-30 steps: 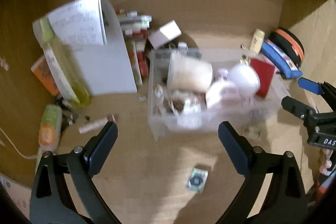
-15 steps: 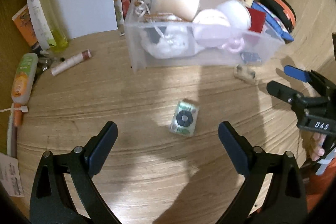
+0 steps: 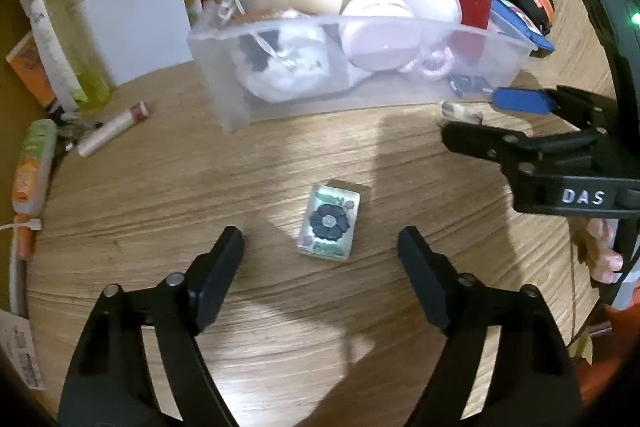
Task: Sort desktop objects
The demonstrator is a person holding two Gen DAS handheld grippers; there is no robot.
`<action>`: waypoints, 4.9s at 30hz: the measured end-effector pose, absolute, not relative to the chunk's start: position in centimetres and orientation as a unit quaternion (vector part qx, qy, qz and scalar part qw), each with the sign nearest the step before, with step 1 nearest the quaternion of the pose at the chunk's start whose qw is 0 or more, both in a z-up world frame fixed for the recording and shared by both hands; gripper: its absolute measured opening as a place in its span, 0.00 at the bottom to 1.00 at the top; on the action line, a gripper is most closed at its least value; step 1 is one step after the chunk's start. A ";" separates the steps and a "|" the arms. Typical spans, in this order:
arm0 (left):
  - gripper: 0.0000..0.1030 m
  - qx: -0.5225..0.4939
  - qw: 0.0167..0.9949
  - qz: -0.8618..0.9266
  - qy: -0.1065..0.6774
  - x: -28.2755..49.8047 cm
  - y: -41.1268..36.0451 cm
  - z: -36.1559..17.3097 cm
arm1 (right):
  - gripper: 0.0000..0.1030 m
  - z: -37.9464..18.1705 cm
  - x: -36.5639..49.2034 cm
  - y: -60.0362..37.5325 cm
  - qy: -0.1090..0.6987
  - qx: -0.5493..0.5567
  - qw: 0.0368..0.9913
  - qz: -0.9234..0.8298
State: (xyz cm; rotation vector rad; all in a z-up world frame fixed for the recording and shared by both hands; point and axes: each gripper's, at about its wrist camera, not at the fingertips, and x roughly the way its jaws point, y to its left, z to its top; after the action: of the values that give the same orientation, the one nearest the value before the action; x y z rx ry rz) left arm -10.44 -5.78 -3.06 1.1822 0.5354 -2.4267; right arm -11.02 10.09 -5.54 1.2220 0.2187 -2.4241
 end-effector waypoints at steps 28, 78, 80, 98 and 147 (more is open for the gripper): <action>0.24 0.343 0.199 -0.890 0.226 -9.1 -7.1 0.4 | 0.23 -3.4 -9.3 11.0 0.061 0.417 0.262 -0.868; 0.32 0.322 0.195 -0.904 0.201 -16.8 -11.5 3.5 | 0.32 0.5 -15.2 14.8 0.062 0.369 0.232 -0.898; 0.38 0.319 0.194 -0.905 0.204 -16.6 -11.4 3.6 | 0.34 0.5 -14.9 14.8 0.062 0.368 0.230 -0.899; 0.77 0.274 0.276 -0.910 0.147 -12.7 -7.8 5.5 | 0.80 2.3 -9.8 15.1 0.075 0.327 0.219 -0.916; 0.92 0.251 0.277 -0.909 0.184 -10.9 -6.6 6.2 | 0.86 2.4 -7.8 15.9 0.052 0.338 0.231 -0.911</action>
State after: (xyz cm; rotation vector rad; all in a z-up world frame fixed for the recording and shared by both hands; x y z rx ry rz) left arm -10.89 -6.60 6.15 0.6730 0.4947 -2.4408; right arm -7.78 15.87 2.44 0.9302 0.1419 -2.5040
